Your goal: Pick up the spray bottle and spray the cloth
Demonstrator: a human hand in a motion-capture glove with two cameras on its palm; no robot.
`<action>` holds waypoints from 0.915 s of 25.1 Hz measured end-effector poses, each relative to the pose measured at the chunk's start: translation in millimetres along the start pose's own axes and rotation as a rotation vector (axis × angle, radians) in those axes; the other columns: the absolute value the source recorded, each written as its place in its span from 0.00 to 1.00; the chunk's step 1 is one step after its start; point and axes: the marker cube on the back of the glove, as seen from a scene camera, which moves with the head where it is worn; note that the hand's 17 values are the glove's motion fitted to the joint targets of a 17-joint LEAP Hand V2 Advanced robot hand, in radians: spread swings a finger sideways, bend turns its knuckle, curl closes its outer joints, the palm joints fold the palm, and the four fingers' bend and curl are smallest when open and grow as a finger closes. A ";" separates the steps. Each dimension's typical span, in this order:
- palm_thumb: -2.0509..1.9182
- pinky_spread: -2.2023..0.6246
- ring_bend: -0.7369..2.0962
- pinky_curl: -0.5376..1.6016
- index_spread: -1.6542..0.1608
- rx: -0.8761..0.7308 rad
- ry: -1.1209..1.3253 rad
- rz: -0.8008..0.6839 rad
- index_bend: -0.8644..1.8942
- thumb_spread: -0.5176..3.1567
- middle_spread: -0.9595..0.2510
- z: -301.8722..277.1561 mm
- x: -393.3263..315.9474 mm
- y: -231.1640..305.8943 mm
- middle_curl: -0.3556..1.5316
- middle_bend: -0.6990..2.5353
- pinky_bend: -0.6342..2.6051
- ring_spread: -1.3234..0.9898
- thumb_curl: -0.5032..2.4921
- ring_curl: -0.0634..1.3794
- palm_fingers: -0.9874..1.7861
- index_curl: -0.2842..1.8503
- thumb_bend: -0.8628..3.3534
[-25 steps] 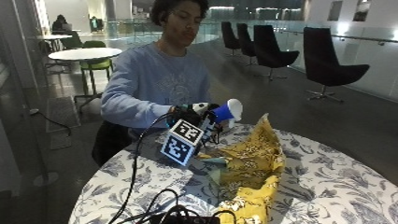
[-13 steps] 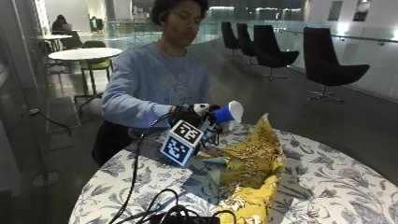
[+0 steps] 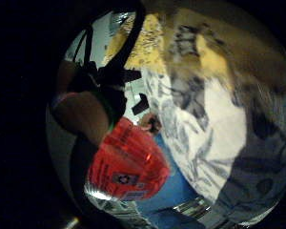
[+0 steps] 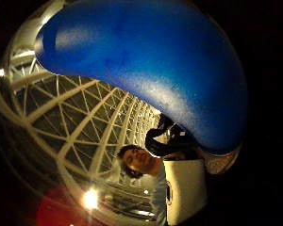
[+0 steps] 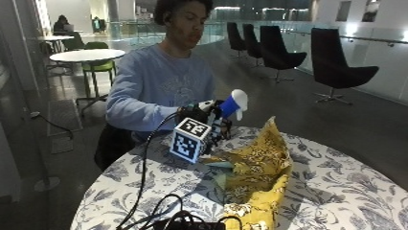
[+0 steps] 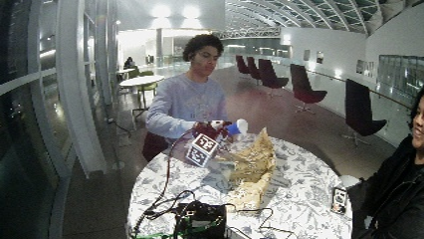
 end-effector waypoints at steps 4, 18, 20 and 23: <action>0.72 0.87 0.43 0.41 0.81 -0.019 0.107 -0.273 0.36 0.41 0.74 41.7 -24.0 -8.5 0.46 0.31 0.25 0.55 0.36 0.34 0.73 0.27 0.20; 0.72 0.86 0.42 0.38 0.80 -0.235 0.335 -0.556 0.38 0.42 0.73 187.5 -14.1 -139.3 0.46 0.33 0.22 0.55 0.34 0.34 0.70 0.30 0.20; 0.72 0.86 0.42 0.37 0.80 -0.189 0.318 -0.539 0.38 0.42 0.73 191.5 -7.3 -153.0 0.46 0.33 0.22 0.55 0.34 0.34 0.69 0.31 0.20; 0.72 0.86 0.42 0.36 0.79 -0.122 0.321 -0.538 0.39 0.42 0.73 193.7 0.7 -167.5 0.46 0.33 0.21 0.55 0.34 0.34 0.68 0.31 0.20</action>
